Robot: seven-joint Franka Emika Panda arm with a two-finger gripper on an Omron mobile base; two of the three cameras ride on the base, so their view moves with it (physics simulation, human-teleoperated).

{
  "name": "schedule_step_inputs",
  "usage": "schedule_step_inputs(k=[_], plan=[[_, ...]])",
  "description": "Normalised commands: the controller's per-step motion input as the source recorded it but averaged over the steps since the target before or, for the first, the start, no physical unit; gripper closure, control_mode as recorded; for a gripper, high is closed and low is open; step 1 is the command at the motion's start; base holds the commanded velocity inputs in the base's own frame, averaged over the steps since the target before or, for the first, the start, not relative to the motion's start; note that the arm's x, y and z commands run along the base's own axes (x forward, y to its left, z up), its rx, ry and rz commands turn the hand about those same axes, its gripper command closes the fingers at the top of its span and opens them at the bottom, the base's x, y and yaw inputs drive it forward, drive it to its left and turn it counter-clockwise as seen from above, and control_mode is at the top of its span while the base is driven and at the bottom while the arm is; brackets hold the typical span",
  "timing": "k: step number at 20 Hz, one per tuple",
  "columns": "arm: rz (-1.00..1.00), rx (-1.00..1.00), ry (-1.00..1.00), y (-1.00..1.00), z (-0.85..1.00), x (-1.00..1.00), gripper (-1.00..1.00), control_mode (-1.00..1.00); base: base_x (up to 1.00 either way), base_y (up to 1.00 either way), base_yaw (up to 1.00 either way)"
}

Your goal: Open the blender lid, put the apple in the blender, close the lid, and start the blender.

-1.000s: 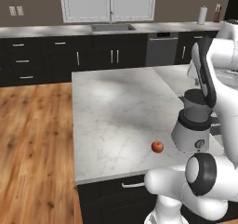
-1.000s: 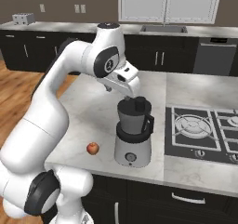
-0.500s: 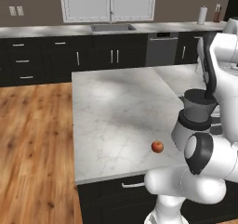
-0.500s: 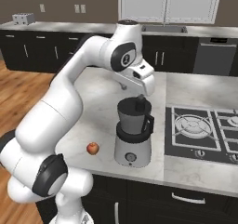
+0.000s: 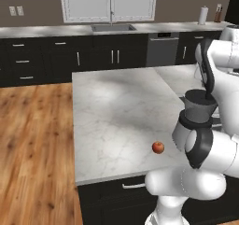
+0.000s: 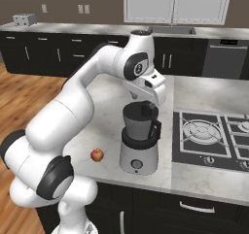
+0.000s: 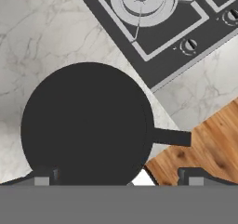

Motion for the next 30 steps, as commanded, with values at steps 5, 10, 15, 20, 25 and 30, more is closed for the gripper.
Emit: schedule_step_inputs(k=[5,10,15,20,25,30], plan=[[0.00,0.00,0.00,-0.02,-0.23,0.25,-1.00,-1.00,0.00,0.00,0.00],[0.00,0.00,0.00,-0.02,-0.20,0.13,-1.00,-1.00,0.00,0.00,0.00],[0.00,0.00,0.00,0.00,-0.19,-0.01,-1.00,-1.00,0.00,0.00,0.00],[0.00,-0.02,0.00,0.00,-0.27,-0.02,1.00,-1.00,0.00,0.00,0.00],[0.00,0.00,-0.01,0.00,0.00,-0.07,1.00,-1.00,0.00,0.00,0.00],[0.00,0.00,-0.14,0.01,0.72,-0.21,1.00,-1.00,0.00,0.00,0.00]])
